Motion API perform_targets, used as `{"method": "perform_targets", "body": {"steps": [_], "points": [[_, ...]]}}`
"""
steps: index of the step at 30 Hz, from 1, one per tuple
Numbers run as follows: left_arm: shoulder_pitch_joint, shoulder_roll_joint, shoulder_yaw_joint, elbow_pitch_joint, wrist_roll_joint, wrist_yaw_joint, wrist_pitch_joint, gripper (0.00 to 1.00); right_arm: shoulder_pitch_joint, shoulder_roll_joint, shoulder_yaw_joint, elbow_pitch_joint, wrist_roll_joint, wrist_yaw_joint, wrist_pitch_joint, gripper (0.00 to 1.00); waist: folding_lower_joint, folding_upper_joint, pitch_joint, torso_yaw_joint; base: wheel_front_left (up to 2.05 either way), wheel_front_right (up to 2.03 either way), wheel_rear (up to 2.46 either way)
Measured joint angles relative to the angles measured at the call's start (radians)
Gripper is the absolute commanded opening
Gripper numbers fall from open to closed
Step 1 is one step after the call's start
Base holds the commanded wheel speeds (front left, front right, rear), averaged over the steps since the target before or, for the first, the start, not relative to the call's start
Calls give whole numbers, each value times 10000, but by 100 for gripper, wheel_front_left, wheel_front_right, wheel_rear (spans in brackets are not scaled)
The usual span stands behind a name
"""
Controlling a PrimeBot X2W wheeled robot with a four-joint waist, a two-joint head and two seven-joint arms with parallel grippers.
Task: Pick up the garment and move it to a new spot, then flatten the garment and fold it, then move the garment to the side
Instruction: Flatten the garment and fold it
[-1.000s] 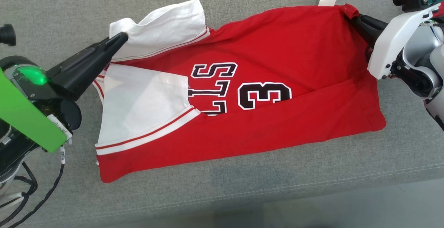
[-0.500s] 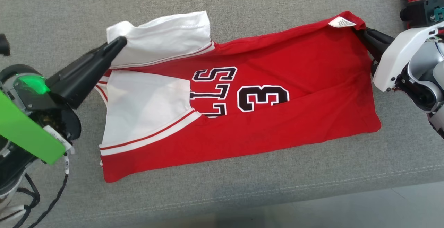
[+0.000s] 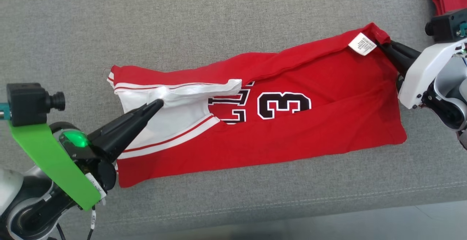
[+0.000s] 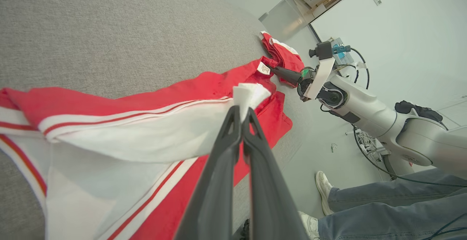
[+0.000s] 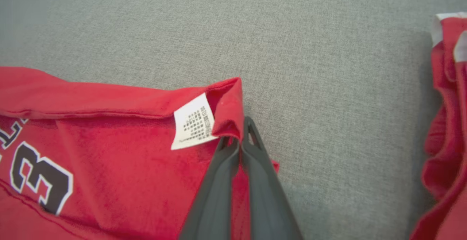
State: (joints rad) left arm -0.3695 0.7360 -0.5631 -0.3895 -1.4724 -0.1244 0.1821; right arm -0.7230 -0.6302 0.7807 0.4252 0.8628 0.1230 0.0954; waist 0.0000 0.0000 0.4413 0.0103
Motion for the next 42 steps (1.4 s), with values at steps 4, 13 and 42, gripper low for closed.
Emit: {"method": "perform_targets", "body": {"steps": [4, 13, 42], "points": [[280, -31, -98, -10, 0, 0, -113, 0, 335, -199, 90, -19, 0, 0, -123, 0, 0, 0, -162, 80, 0, 0, 0], [957, -222, -412, 33, -4, 0, -339, 0, 818, -805, 414, -418, -52, 2, -336, 0, 0, 0, -473, 335, 0, 0, 0], [1921, -587, -1135, 731, 59, 0, -846, 0, 1837, -2021, 966, -2165, 10, 12, -330, 0, 0, 0, -1035, 216, 0, 0, 0]]}}
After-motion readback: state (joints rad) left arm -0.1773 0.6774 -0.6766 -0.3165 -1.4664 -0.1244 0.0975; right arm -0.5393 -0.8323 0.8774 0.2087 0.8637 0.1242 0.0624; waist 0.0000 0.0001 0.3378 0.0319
